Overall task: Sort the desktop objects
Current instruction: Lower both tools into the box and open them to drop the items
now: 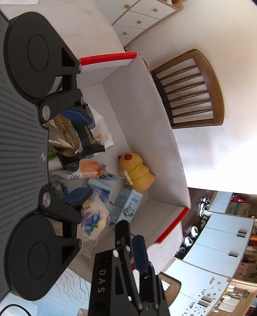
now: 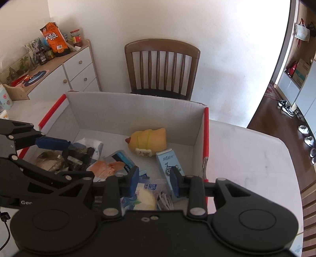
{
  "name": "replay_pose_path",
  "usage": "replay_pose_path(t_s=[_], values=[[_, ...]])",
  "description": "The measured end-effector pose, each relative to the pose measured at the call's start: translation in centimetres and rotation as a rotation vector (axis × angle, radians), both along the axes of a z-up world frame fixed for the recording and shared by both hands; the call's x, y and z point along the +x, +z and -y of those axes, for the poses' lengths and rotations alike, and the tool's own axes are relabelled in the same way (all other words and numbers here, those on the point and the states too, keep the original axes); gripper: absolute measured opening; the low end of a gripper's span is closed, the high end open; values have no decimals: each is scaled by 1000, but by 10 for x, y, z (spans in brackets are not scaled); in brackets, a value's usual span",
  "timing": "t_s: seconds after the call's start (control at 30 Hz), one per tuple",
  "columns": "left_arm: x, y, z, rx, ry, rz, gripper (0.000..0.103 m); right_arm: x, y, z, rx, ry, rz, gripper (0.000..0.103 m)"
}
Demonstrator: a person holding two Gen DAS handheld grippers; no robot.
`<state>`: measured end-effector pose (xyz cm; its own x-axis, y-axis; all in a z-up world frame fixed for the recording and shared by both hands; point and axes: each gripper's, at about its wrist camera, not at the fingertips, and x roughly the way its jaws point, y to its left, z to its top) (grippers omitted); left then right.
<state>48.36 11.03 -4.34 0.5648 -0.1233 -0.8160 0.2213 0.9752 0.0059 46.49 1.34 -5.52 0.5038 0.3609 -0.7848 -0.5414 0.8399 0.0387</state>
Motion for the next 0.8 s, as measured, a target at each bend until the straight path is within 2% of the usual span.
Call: replay_pose_path(t_s=[0.63, 0.8], values=[[-45, 47, -2, -63, 56, 65, 69, -52, 40, 12, 40, 69, 41, 39], [-61, 55, 1, -75, 52, 82, 69, -63, 49, 18, 59, 69, 54, 43]])
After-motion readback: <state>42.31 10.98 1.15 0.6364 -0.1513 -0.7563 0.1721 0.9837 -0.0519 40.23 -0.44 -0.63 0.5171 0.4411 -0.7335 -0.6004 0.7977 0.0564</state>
